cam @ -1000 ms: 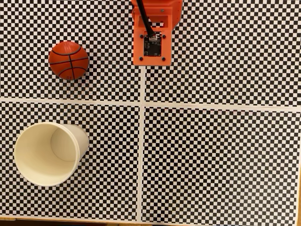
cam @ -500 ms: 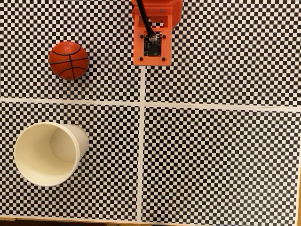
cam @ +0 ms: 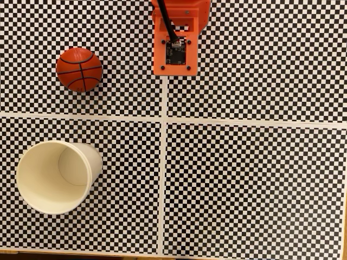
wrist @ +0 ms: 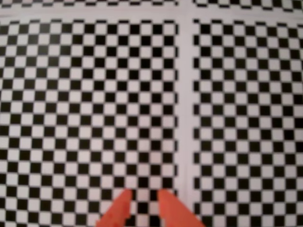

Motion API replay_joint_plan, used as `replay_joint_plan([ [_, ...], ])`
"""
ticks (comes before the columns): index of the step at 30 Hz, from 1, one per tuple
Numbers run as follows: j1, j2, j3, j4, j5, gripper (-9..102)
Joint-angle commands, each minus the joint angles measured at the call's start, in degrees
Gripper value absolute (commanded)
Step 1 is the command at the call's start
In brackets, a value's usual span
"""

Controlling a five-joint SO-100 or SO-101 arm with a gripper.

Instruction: Grasp basketball and place into cup.

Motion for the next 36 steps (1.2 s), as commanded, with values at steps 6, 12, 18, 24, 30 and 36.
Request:
replay_joint_plan([
  [6, -0.2, 0.5, 2.0, 0.4, -0.4, 0],
  [12, -0.2, 0.5, 2.0, 0.4, -0.4, 0],
  [18, -0.2, 0.5, 2.0, 0.4, -0.6, 0],
  [24, -3.1, 0.5, 2.0, 0.4, -0.8, 0],
  [30, -1.3, 0.5, 2.0, 0.4, -0.4, 0],
  [36, -1.0, 0.5, 2.0, 0.3, -1.9, 0],
])
